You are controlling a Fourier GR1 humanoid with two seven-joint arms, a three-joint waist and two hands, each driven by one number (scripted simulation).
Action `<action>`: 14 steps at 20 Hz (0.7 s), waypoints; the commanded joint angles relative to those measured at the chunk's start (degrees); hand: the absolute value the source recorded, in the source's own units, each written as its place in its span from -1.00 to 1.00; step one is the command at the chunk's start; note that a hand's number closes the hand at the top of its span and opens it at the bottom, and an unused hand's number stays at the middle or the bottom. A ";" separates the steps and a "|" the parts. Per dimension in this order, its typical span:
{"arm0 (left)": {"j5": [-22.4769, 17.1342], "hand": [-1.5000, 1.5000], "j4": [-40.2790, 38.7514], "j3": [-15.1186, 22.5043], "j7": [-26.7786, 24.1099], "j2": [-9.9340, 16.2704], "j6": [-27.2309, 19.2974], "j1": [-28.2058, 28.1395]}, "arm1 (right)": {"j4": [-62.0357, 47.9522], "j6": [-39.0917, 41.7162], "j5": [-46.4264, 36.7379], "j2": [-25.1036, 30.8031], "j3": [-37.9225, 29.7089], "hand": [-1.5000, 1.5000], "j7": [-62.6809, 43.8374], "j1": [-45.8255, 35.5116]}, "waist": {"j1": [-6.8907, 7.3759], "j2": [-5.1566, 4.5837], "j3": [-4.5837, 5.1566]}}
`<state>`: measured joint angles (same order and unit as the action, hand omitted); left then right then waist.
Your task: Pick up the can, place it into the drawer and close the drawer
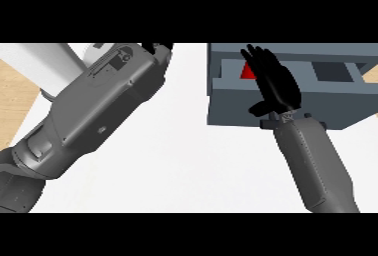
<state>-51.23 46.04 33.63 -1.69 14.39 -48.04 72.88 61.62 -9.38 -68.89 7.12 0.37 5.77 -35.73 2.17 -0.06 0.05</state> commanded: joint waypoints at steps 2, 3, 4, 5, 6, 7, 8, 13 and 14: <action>1.25 -1.00 6.10 -0.38 1.67 4.68 1.00 -4.46 | -14.67 -7.33 -2.68 1.40 -3.02 -1.00 0.81 -7.35 | 1.00 -0.29 -0.09; 1.34 -1.00 3.92 -0.69 1.86 4.19 2.42 -3.07 | -18.00 -12.81 -3.20 0.52 -3.16 -1.00 2.55 -6.07 | 0.72 -0.76 -0.14; 1.77 -1.00 6.33 -0.17 2.25 3.68 0.45 -3.36 | -20.76 -12.97 -3.65 0.96 -4.10 -1.00 1.47 -8.62 | 1.39 -0.67 -0.14; 1.38 -1.00 5.96 -1.27 3.15 6.47 3.27 -4.38 | -21.18 -14.50 -5.67 -1.09 -2.37 -1.00 -0.11 -7.93 | 0.73 -0.55 -0.10; 2.24 -1.00 8.56 0.58 6.45 6.22 0.01 -1.78 | -23.30 -15.70 -3.84 0.56 -4.56 -1.00 1.96 -8.37 | 1.45 -0.42 -0.17; 2.44 -1.00 10.26 -0.25 4.07 5.83 -0.35 -5.22 | -24.95 -15.82 -4.57 0.46 -4.74 -1.00 0.97 -10.94 | 1.31 -0.42 -0.12; 2.53 -1.00 8.21 -0.86 4.86 5.10 -0.45 -4.06 | -24.44 -19.16 -4.59 -1.03 -4.15 -1.00 1.97 -7.87 | 0.07 -0.45 -0.13; 3.45 -1.00 9.62 -1.53 5.27 7.28 0.50 -5.74 | -32.85 -23.85 -5.59 -0.07 -7.03 -1.00 0.69 -16.13 | 1.21 -0.96 -0.14; 3.40 -1.00 13.19 -0.49 6.76 8.23 0.12 -6.58 | -34.34 -24.27 -5.13 1.08 -8.27 -1.00 0.54 -16.82 | 2.54 -0.88 -0.16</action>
<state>-48.45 55.86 32.66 3.46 21.24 -47.44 67.86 33.96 -28.95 -74.37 8.94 -5.62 7.35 -50.49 3.54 0.01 0.70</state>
